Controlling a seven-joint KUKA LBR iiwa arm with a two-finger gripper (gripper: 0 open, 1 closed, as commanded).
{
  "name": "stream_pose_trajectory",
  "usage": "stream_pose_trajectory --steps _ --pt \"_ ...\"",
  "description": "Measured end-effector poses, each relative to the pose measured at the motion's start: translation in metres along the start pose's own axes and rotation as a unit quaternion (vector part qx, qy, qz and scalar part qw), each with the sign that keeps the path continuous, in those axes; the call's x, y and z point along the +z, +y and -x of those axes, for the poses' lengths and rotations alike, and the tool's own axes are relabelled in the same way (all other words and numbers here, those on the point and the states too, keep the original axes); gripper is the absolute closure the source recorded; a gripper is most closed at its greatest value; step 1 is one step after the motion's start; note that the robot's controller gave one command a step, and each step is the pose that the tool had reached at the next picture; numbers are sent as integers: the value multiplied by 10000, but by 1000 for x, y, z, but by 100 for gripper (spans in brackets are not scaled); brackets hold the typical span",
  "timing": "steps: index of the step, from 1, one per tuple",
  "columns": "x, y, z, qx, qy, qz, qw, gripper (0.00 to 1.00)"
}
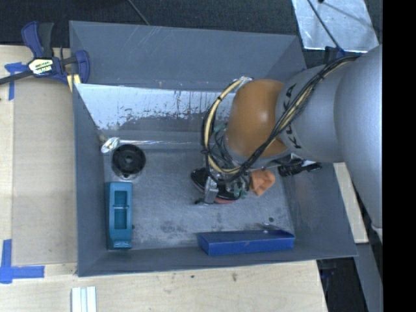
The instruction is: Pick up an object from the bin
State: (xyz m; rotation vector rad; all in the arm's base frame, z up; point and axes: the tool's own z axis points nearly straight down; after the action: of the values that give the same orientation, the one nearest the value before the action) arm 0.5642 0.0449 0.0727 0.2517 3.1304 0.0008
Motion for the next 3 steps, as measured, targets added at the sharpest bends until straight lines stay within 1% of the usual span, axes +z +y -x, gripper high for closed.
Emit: stream_pose_trajectory --steps 3 --pt "0 0 0 0 -1 0 10000 100"
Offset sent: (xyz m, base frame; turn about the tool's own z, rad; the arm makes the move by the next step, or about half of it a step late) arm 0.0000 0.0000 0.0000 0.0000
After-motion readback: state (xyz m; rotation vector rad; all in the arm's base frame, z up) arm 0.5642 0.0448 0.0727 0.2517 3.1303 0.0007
